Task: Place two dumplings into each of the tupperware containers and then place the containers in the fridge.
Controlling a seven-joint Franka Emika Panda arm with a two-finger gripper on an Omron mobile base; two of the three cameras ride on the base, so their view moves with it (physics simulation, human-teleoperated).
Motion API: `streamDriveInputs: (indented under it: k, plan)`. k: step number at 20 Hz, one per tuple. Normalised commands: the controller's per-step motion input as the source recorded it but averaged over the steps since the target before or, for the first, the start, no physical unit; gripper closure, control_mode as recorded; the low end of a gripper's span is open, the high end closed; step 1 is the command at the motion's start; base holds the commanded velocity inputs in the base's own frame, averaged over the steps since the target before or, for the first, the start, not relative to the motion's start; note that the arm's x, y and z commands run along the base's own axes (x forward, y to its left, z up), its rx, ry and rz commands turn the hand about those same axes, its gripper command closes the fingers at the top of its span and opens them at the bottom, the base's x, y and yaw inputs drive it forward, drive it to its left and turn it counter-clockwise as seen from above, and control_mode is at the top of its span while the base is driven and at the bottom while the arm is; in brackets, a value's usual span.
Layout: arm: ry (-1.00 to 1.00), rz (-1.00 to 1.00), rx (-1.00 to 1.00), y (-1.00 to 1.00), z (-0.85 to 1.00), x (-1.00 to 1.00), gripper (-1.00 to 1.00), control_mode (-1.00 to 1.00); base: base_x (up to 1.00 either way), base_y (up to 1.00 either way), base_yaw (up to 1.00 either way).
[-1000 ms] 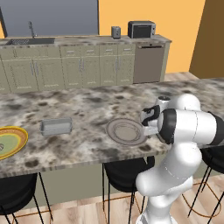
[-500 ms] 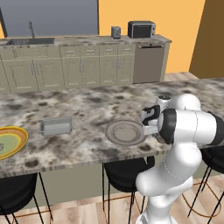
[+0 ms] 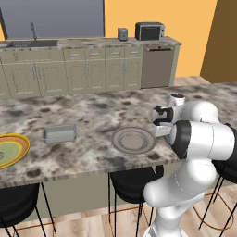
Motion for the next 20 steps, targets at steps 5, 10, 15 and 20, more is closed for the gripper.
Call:
streamDriveInputs:
  k: [5, 10, 15, 20]
  plan:
    - [0.00, 0.19, 0.00, -0.05, 0.79, -0.16, 1.00, -1.00, 0.00, 0.00, 0.00]
    - [0.00, 0.45, 0.00, -0.02, 0.64, -0.35, 1.00, -1.00, 0.00, 0.00, 0.00]
    - [0.00, 0.54, -0.07, 0.26, 0.29, -0.68, 1.00, -1.00, 0.00, 0.00, 0.00]
    - [-0.01, 0.49, -0.11, 0.49, 0.23, -0.73, 1.00, -1.00, 0.00, 0.00, 0.00]
